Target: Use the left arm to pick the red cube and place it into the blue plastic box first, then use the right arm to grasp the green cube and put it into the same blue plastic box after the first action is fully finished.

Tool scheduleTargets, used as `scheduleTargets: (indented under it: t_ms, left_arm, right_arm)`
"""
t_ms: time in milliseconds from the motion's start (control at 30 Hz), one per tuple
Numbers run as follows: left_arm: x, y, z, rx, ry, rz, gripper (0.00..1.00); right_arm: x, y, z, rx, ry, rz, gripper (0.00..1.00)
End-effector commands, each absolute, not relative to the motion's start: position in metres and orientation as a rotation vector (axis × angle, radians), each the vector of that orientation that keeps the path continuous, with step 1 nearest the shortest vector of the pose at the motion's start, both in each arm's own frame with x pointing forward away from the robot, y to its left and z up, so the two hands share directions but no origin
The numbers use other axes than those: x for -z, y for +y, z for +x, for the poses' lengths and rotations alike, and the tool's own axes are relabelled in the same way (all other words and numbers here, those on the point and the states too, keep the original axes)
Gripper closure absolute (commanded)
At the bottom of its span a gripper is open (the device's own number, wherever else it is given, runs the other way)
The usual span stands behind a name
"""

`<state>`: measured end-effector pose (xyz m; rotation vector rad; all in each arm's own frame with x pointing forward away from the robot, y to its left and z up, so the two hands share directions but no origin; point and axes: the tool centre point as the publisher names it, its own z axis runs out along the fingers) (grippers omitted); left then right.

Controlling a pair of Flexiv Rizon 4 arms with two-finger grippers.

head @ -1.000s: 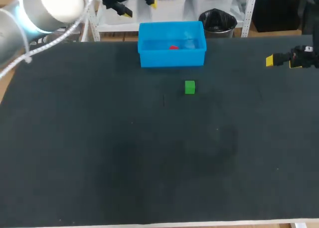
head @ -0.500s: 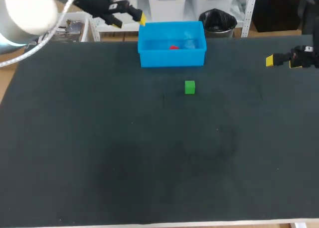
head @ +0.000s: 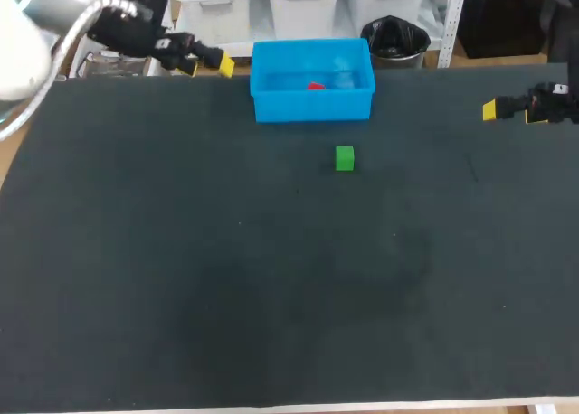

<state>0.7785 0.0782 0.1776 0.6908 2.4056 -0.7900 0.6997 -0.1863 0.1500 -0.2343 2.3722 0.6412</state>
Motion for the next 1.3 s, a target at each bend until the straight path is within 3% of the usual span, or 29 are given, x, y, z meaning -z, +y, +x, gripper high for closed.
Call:
scheduleTargets:
  t_ms: [33, 1300]
  left_arm:
    - [-0.176, 0.09, 0.762, 0.83, 2.267, 0.655, 0.0]
    - [-0.164, 0.106, 0.715, 0.818, 2.147, 1.022, 0.0]
  right_arm:
    - [-0.15, -0.186, 0.7, -0.64, 2.373, -0.234, 0.0]
    - [-0.15, -0.186, 0.7, -0.64, 2.373, -0.234, 0.0]
